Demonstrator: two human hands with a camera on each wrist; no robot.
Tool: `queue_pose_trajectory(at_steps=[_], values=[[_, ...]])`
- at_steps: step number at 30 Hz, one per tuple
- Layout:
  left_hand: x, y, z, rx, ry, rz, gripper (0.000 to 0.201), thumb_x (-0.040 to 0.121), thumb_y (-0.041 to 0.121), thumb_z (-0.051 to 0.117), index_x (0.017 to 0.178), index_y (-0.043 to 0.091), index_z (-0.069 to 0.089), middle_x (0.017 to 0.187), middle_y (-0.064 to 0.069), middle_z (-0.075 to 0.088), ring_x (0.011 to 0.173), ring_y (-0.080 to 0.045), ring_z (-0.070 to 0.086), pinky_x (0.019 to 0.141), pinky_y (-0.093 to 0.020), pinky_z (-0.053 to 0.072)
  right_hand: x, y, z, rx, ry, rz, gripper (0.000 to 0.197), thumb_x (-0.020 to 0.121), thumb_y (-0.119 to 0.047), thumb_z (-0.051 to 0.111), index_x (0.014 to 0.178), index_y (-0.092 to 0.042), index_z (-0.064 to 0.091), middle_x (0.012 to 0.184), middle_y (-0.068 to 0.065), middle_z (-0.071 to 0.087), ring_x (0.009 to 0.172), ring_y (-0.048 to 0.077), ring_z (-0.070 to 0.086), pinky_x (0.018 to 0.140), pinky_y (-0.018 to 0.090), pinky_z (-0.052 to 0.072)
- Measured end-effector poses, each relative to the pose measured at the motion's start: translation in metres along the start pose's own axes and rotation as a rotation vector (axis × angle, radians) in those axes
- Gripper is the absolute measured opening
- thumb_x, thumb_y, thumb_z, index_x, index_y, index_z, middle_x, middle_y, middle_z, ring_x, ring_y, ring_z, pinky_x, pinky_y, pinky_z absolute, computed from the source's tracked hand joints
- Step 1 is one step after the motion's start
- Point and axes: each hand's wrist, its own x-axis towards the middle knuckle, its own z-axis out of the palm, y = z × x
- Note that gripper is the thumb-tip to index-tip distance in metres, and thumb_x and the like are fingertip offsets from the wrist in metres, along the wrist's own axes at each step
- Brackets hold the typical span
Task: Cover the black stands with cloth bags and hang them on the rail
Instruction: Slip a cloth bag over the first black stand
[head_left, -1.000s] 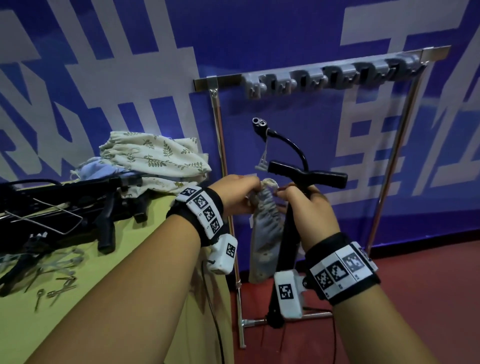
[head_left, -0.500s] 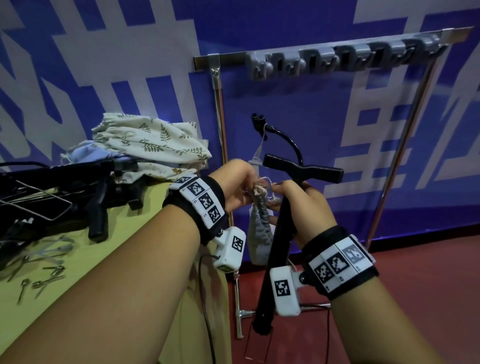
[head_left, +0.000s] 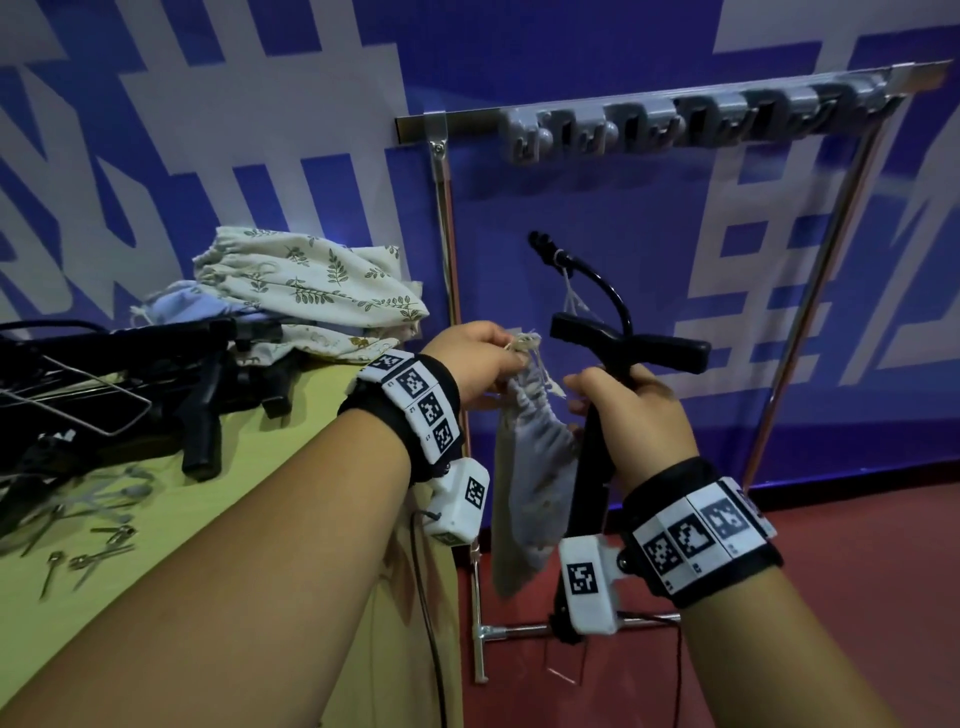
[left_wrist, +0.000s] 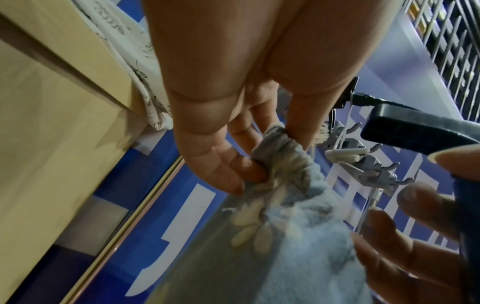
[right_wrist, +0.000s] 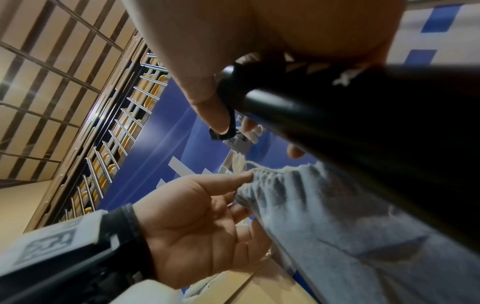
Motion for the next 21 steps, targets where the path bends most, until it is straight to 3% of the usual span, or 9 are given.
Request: queue_pose_trajectory(at_steps=[2, 4, 7, 11, 13, 15, 17, 19, 21], values=[[-0.002, 0.002, 0.002, -0.07, 0.0, -0.031, 0.009, 0.097, 0.011, 0.065, 0.1, 0.02, 0.065, 0.091, -0.011, 0.063, 0.075, -0.023, 0.062, 0.06, -0.031, 0.06, -0.001, -0.001, -0.001, -0.01, -0.033, -0.012, 0.017, 0.077, -0.029, 0.081, 0.087, -0.016, 0.078, 0.086, 0.003, 0.081, 0.093, 0.025, 0.079, 0.096, 0.057, 0.061], [-0.001, 0.002, 0.004, -0.125, -0.006, -0.056, 0.012, 0.098, 0.012, 0.063, 0.099, 0.024, 0.065, 0.095, -0.011, 0.061, 0.08, -0.026, 0.06, 0.059, -0.034, 0.06, -0.002, 0.0, 0.0, -0.023, -0.062, -0.017, 0.028, 0.072, -0.033, 0.079, 0.089, -0.011, 0.078, 0.088, 0.01, 0.081, 0.093, 0.032, 0.078, 0.093, 0.055, 0.06], [0.001, 0.0, 0.005, -0.234, -0.011, -0.081, 0.024, 0.096, 0.005, 0.058, 0.093, 0.028, 0.063, 0.096, -0.009, 0.061, 0.069, -0.021, 0.06, 0.055, -0.035, 0.058, -0.001, 0.004, 0.006, -0.013, -0.098, 0.015, 0.042, 0.062, -0.038, 0.078, 0.091, -0.009, 0.078, 0.093, 0.022, 0.078, 0.098, 0.046, 0.074, 0.086, 0.061, 0.06], [0.004, -0.001, 0.003, -0.357, 0.008, -0.126, 0.024, 0.1, 0.004, 0.054, 0.092, 0.027, 0.059, 0.08, -0.002, 0.067, 0.064, -0.021, 0.066, 0.058, -0.04, 0.059, 0.0, 0.011, 0.014, 0.018, -0.139, 0.043, 0.049, 0.061, -0.043, 0.076, 0.098, -0.01, 0.078, 0.099, 0.022, 0.079, 0.101, 0.047, 0.075, 0.089, 0.07, 0.058], [0.003, 0.001, 0.002, -0.385, -0.004, -0.149, 0.013, 0.101, 0.01, 0.054, 0.108, 0.019, 0.062, 0.083, -0.004, 0.071, 0.067, -0.024, 0.068, 0.066, -0.045, 0.06, 0.002, 0.012, 0.014, 0.066, -0.145, 0.074, 0.044, 0.065, -0.038, 0.076, 0.097, -0.009, 0.076, 0.099, 0.023, 0.079, 0.098, 0.048, 0.076, 0.081, 0.063, 0.059], [0.001, 0.003, 0.003, -0.39, -0.007, -0.185, 0.024, 0.103, 0.018, 0.054, 0.124, 0.009, 0.061, 0.093, -0.008, 0.071, 0.063, -0.024, 0.07, 0.063, -0.045, 0.063, 0.002, 0.013, 0.014, 0.139, -0.151, 0.097, 0.025, 0.077, -0.027, 0.073, 0.095, -0.01, 0.071, 0.084, 0.017, 0.077, 0.076, 0.036, 0.077, 0.067, 0.046, 0.052], [-0.002, 0.005, 0.006, -0.402, 0.0, -0.2, 0.019, 0.105, 0.021, 0.051, 0.113, 0.01, 0.063, 0.087, -0.006, 0.068, 0.054, -0.02, 0.069, 0.052, -0.038, 0.06, 0.002, 0.014, 0.015, 0.19, -0.154, 0.108, 0.012, 0.086, -0.019, 0.069, 0.095, -0.011, 0.067, 0.078, 0.009, 0.071, 0.064, 0.024, 0.071, 0.064, 0.039, 0.05], [-0.004, 0.005, 0.008, -0.438, 0.0, -0.231, 0.021, 0.107, 0.025, 0.047, 0.098, 0.014, 0.064, 0.083, -0.004, 0.067, 0.052, -0.019, 0.067, 0.05, -0.034, 0.058, 0.002, 0.014, 0.017, 0.197, -0.154, 0.117, 0.028, 0.076, -0.025, 0.074, 0.098, -0.009, 0.068, 0.089, 0.012, 0.077, 0.077, 0.033, 0.077, 0.073, 0.051, 0.06], [-0.005, 0.004, 0.008, -0.485, 0.013, -0.257, 0.026, 0.109, 0.026, 0.042, 0.096, 0.014, 0.061, 0.086, -0.005, 0.066, 0.054, -0.02, 0.067, 0.049, -0.034, 0.058, 0.002, 0.014, 0.019, 0.189, -0.138, 0.131, 0.049, 0.065, -0.034, 0.077, 0.105, -0.007, 0.071, 0.105, 0.022, 0.079, 0.1, 0.048, 0.076, 0.091, 0.071, 0.059]])
